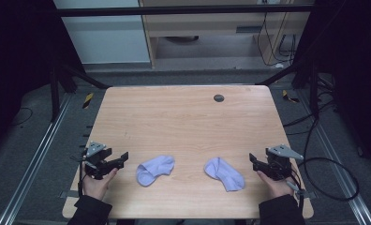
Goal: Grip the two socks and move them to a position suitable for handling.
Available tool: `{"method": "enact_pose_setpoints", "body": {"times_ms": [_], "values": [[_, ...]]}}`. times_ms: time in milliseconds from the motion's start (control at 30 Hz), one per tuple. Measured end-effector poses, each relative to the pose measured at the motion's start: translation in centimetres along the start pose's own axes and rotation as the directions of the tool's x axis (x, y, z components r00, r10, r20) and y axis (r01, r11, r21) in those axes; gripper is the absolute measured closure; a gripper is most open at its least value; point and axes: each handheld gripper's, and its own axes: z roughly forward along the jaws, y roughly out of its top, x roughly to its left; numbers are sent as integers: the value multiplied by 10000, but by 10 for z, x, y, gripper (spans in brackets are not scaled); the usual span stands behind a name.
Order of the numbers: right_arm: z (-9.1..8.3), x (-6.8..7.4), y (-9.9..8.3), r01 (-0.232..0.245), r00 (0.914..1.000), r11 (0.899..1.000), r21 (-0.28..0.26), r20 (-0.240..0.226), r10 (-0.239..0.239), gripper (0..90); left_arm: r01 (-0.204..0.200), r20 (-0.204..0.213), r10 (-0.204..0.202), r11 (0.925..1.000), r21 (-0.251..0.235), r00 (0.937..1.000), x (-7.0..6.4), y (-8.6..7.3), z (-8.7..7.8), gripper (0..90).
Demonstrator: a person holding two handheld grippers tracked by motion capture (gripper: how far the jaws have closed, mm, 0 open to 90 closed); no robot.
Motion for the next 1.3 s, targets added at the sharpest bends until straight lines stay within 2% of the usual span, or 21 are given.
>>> {"method": "enact_pose_setpoints", "body": {"times_ms": [133, 300, 467, 567, 633, 700, 833, 867, 933, 1133, 1167, 1233, 1300], "values": [[-1, 6, 2, 106, 9998, 9999, 113, -143, -104, 327, -163, 122, 161, 9997, 188, 9998, -11, 2, -2, 255], [-2, 12, 4, 236, 9992, 9993, 298, -342, -225, 328, -357, 380, 350, 9992, 173, 9987, -26, 4, -2, 262], [-3, 16, 6, 224, 9988, 9988, 430, -436, -205, 337, -696, 770, 686, 9975, 98, 9947, -46, 8, -1, 266], [-5, 20, 8, 147, 9977, 9986, 500, -663, -113, 342, -816, 894, 804, 9966, 92, 9927, -55, 9, 1, 265], [-5, 23, 9, 295, 9969, 9984, 479, -740, -259, 343, -854, 963, 838, 9963, 130, 9918, -59, 9, 2, 262], [-4, 26, 11, 323, 9960, 9983, 488, -853, -280, 339, -1100, 1077, 1076, 9938, 163, 9883, -70, 9, 6, 261], [-4, 31, 12, 407, 9939, 9978, 529, -1046, -350, 334, -1280, 1290, 1245, 9916, 189, 9838, -84, 12, 12, 262], [-4, 31, 12, 407, 9939, 9978, 529, -1046, -350, 334, -1280, 1290, 1245, 9916, 189, 9838, -84, 12, 12, 262], [-6, 35, 13, 515, 9920, 9974, 509, -1175, -453, 334, -1522, 1403, 1477, 9881, 216, 9790, -95, 12, 16, 263], [-12, 39, 11, 566, 9900, 9971, 518, -1323, -493, 336, -1699, 1654, 1645, 9853, 190, 9724, -113, 17, 24, 274], [-13, 41, 10, 578, 9888, 9966, 587, -1412, -490, 346, -1769, 1749, 1714, 9841, 164, 9695, -121, 19, 27, 281], [-13, 41, 9, 638, 9876, 9962, 585, -1472, -546, 350, -1797, 1801, 1735, 9835, 187, 9682, -124, 20, 28, 285], [-15, 44, 8, 750, 9842, 9951, 651, -1652, -634, 382, -1919, 1944, 1843, 9812, 208, 9635, -134, 22, 33, 302]]}}
